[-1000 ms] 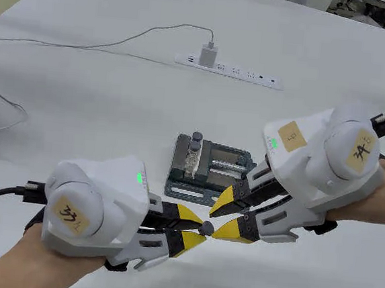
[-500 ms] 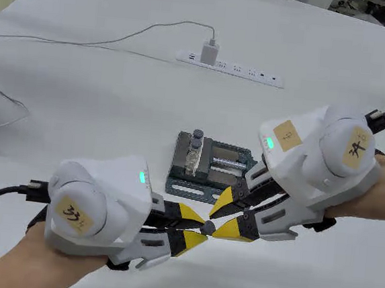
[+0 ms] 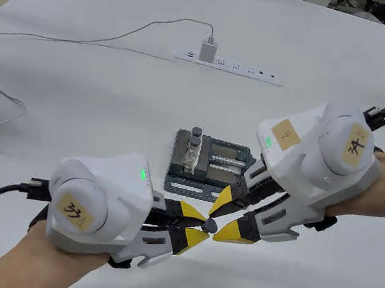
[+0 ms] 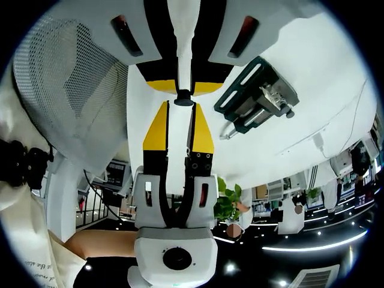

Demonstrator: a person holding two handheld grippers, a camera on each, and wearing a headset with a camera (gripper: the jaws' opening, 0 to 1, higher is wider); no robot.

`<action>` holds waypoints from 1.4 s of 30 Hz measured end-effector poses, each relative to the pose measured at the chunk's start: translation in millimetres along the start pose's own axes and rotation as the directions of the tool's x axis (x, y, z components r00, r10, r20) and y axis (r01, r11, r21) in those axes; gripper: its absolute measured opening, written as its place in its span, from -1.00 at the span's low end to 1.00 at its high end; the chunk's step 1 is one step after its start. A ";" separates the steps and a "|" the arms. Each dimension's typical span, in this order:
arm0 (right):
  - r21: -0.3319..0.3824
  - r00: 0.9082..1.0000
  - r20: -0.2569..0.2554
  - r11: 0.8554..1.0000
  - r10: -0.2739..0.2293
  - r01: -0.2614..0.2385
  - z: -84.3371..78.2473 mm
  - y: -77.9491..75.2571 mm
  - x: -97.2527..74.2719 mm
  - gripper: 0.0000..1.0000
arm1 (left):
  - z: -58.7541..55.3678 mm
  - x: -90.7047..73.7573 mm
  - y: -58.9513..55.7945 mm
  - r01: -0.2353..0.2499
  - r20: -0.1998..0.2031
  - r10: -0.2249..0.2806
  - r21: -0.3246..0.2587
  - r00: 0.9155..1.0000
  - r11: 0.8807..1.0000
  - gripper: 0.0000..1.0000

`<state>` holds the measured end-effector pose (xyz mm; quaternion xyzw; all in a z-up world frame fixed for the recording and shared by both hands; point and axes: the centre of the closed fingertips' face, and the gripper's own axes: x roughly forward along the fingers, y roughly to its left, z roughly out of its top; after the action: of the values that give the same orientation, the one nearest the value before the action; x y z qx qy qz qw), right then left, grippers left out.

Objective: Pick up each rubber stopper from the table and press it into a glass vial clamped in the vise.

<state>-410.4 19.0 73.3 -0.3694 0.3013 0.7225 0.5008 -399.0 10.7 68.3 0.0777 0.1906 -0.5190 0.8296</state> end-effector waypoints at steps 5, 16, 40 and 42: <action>0.001 1.000 0.003 1.000 -0.011 0.011 1.1 -2.0 -0.8 -0.80 | 1.5 -0.1 1.4 -0.006 0.008 0.006 -0.013 1.000 1.000 -0.94; -0.002 1.000 -0.005 1.000 -0.011 0.011 0.8 -2.6 -1.1 -0.85 | 1.1 -0.3 0.4 -0.003 0.006 0.003 0.007 1.000 1.000 -0.94; 0.017 1.000 -0.017 1.000 -0.006 0.006 1.3 -5.6 -4.1 -0.88 | 4.3 0.2 4.0 -0.015 0.045 0.017 -0.041 0.999 0.999 -0.91; 0.026 1.000 -0.015 1.000 -0.004 0.005 1.7 -5.6 -3.8 -0.88 | 4.1 0.1 4.4 -0.016 0.047 0.018 -0.043 0.999 0.999 -0.91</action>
<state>-404.6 20.2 77.0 -0.3690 0.3134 0.7147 0.5048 -394.1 11.3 71.8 0.0494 0.1812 -0.5094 0.8398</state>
